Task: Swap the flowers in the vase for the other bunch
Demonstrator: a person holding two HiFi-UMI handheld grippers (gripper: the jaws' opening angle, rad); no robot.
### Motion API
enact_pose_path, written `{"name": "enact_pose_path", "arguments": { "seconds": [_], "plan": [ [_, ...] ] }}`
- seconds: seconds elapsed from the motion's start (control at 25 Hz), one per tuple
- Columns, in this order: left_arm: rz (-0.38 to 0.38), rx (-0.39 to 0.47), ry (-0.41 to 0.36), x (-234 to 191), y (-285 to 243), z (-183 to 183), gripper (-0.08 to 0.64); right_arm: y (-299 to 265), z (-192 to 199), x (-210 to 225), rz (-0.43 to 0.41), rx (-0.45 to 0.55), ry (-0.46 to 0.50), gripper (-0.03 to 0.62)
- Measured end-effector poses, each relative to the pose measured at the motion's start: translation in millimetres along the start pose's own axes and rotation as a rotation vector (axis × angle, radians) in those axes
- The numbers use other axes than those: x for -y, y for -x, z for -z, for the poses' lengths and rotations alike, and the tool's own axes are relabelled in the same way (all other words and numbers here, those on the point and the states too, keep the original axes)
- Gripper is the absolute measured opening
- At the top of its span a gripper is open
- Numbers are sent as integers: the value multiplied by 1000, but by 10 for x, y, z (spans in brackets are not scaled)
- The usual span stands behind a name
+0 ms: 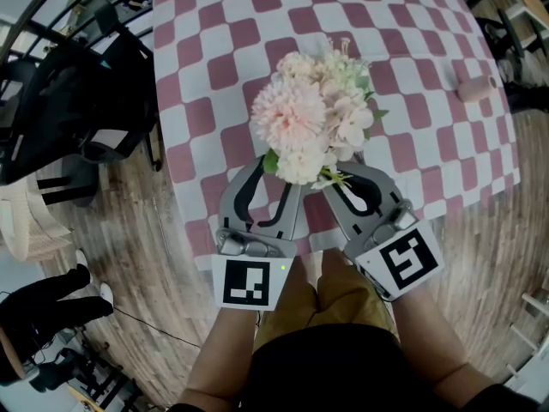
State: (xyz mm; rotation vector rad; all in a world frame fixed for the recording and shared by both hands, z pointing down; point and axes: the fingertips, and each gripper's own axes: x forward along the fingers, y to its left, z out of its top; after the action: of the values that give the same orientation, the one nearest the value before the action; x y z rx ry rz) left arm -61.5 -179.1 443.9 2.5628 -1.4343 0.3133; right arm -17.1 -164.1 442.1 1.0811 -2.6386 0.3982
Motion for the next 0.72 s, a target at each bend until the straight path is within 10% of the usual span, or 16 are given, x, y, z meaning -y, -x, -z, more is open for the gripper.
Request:
{"name": "enact_pose_path", "arguments": {
  "seconds": [0.72],
  "plan": [
    [2, 6, -16, 48, 133, -7, 164, 40, -39, -83, 6, 24, 27, 35]
  ]
}}
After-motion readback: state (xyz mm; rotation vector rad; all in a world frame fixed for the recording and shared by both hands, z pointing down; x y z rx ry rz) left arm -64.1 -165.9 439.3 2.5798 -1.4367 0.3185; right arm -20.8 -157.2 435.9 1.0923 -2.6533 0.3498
